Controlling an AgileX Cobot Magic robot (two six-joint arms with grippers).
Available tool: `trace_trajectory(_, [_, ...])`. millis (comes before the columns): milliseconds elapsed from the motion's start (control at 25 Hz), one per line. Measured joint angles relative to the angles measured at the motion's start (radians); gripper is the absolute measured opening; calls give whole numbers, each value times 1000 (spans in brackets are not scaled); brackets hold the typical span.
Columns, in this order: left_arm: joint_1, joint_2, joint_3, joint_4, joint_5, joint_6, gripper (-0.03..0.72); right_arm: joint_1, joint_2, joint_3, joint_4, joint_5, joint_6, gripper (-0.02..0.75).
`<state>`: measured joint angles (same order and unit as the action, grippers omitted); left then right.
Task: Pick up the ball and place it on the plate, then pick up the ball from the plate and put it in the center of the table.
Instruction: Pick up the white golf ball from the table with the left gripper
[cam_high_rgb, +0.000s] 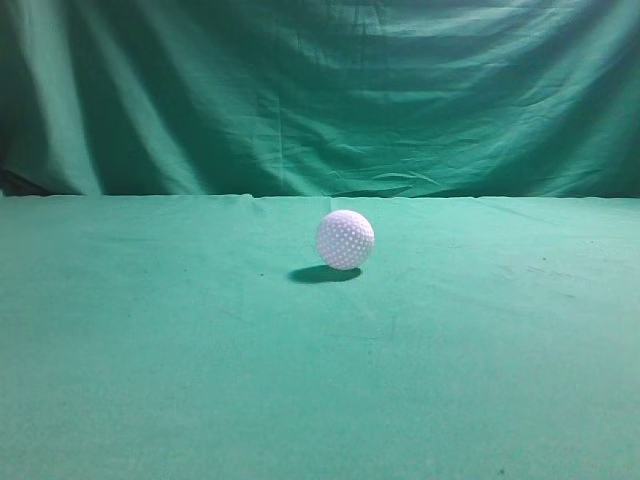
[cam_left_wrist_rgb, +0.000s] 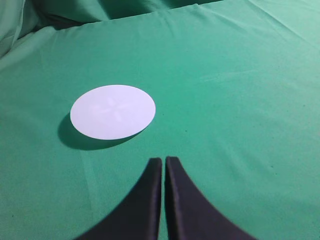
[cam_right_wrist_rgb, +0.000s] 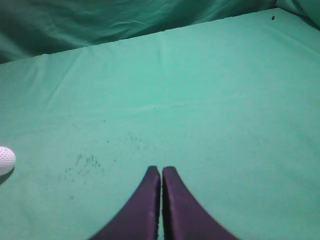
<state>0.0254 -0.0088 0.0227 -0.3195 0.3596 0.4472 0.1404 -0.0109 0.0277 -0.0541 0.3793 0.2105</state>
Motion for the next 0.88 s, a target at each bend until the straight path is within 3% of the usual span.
trace_trajectory(880, [0,0,0,-17,-24,0,0,0,0,0,0,0,0,0])
